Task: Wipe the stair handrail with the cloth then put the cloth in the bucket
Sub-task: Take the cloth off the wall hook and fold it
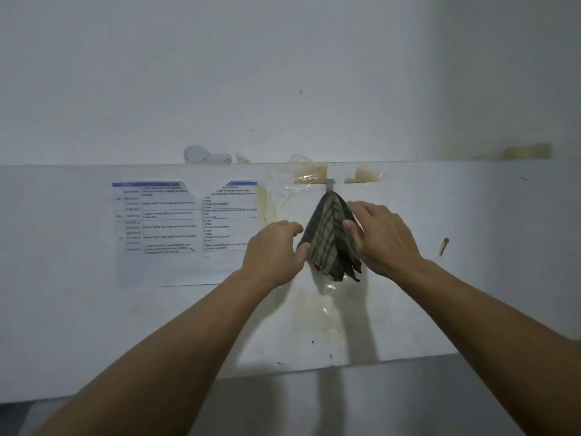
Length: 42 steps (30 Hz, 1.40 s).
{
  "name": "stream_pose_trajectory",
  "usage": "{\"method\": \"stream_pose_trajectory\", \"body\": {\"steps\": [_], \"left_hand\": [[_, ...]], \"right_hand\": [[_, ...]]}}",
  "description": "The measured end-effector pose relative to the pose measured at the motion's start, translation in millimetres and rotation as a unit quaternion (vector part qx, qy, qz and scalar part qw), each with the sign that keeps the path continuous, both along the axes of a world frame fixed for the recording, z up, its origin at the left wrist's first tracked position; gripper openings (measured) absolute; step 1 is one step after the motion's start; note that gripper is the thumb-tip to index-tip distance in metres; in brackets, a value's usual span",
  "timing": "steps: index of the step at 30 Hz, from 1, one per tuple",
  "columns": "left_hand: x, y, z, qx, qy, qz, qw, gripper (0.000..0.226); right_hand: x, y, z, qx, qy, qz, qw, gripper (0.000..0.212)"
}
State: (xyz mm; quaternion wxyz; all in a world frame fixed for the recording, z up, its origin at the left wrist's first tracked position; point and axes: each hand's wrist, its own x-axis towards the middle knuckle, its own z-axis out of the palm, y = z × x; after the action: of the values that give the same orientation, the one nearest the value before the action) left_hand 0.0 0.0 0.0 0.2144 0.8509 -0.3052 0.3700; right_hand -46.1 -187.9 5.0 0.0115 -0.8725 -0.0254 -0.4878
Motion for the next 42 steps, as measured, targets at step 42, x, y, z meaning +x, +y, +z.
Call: {"method": "stream_pose_trajectory", "body": {"steps": [42], "left_hand": [[-57, 165, -8, -0.34, 0.064, 0.196, 0.918, 0.015]], "right_hand": [[57, 105, 28, 0.099, 0.108, 0.415, 0.898, 0.022]]}}
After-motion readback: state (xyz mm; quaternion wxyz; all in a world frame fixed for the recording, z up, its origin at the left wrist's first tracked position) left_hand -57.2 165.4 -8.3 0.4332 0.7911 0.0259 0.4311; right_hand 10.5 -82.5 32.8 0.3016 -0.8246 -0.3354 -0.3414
